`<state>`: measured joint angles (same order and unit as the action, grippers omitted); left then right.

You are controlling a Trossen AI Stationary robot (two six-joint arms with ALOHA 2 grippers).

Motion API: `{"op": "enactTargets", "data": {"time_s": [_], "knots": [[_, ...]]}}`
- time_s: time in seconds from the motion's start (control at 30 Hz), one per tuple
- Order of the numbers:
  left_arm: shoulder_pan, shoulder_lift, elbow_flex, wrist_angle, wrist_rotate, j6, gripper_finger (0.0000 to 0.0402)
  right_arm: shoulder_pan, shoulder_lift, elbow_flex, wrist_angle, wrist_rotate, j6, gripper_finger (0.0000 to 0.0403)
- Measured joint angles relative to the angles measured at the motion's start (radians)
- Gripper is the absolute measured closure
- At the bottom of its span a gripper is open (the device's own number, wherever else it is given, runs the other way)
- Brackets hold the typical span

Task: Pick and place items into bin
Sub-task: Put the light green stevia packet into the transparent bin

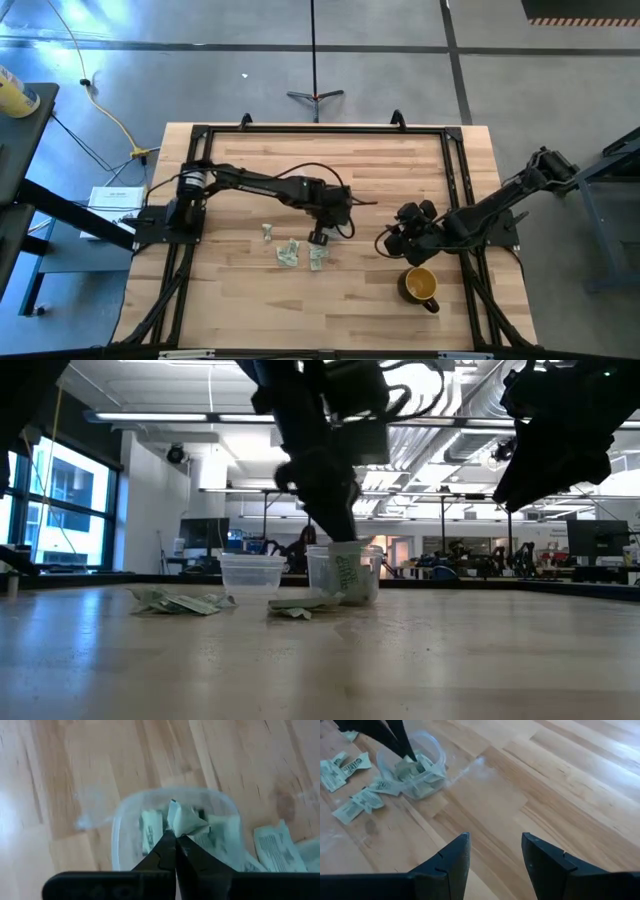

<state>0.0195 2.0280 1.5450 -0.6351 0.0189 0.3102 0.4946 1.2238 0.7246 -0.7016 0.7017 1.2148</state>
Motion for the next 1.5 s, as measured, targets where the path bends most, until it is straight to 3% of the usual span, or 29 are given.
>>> {"op": "enactTargets", "data": {"time_s": [0.4, 0.73, 0.97, 1.03, 1.17, 1.27, 1.5], "knots": [[0.0, 0.027, 0.005, -0.006, -0.019, -0.012, 0.0318, -0.004, 0.001, 0.0, -0.026, 0.006, -0.008, 0.0234], [0.0, 0.011, 0.152, -0.195, 0.02, -0.078, 0.0277, -0.006, 0.001, 0.0, -0.055, 0.006, -0.01, 0.0234], [0.015, -0.053, 0.175, -0.539, -0.044, -0.037, 0.0234, -0.006, 0.001, 0.0, -0.072, 0.01, -0.015, 0.0234], [0.015, -0.055, 0.173, -0.62, -0.074, -0.162, 0.0223, -0.008, 0.001, 0.0, -0.076, 0.024, -0.021, 0.0234], [0.019, -0.059, 0.14, -0.79, -0.099, -0.652, 0.0206, -0.025, 0.001, 0.0, -0.082, 0.024, -0.026, 0.0234], [0.02, -0.062, 0.071, -0.878, -0.077, -0.918, 0.0204, -0.043, 0.001, 0.0, -0.078, 0.022, -0.026, 0.0234], [-0.057, -0.078, -0.118, -0.684, 0.046, -1.21, 0.0204, -0.12, 0.001, 0.0, -0.044, -0.068, -0.003, 0.0234]]}}
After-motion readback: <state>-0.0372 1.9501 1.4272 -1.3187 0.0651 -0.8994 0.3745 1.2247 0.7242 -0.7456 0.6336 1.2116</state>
